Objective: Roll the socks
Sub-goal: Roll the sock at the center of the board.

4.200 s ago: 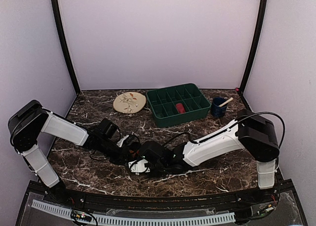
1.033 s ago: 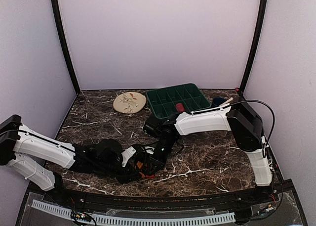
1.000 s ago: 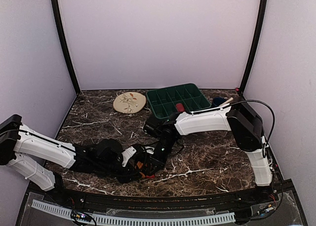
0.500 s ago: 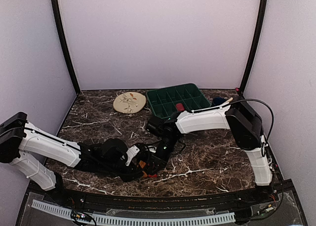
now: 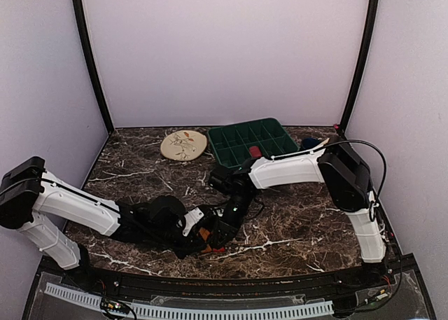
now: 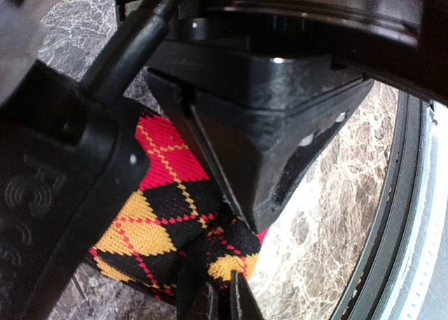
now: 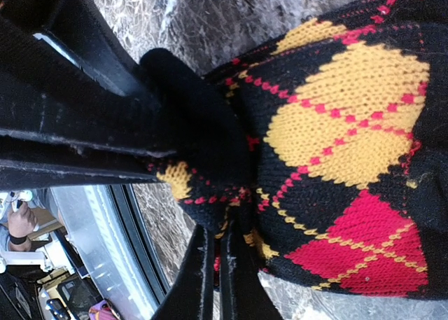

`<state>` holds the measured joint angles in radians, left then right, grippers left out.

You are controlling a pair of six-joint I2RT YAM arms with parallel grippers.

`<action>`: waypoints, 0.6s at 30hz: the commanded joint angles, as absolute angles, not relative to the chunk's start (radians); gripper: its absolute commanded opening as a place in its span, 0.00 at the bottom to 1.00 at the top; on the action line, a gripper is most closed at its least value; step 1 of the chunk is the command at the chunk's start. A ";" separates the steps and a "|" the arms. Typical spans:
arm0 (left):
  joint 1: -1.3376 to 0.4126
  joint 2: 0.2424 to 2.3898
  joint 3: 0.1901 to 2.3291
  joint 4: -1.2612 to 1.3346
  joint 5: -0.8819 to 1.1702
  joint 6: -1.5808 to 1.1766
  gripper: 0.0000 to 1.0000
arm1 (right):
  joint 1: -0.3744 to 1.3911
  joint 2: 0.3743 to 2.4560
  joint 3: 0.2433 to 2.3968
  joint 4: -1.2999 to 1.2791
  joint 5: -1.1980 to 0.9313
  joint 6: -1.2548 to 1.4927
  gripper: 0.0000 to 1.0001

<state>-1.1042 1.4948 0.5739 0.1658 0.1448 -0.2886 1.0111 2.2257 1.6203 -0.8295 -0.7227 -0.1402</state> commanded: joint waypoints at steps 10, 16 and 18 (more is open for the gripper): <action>-1.095 1.559 0.591 0.067 0.291 -0.357 0.00 | 0.993 2.145 1.528 -0.631 -0.732 -0.087 0.08; -1.025 1.563 0.549 0.108 0.367 -0.426 0.00 | 0.981 2.090 1.442 -0.532 -0.712 -0.032 0.15; -0.998 1.559 0.531 0.124 0.399 -0.444 0.00 | 0.977 2.071 1.417 -0.496 -0.707 -0.013 0.17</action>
<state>-1.0492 1.5295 0.5896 0.2070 0.3145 -0.3462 0.9920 2.1433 1.4570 -0.6537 -0.7406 -0.0277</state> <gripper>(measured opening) 0.048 0.159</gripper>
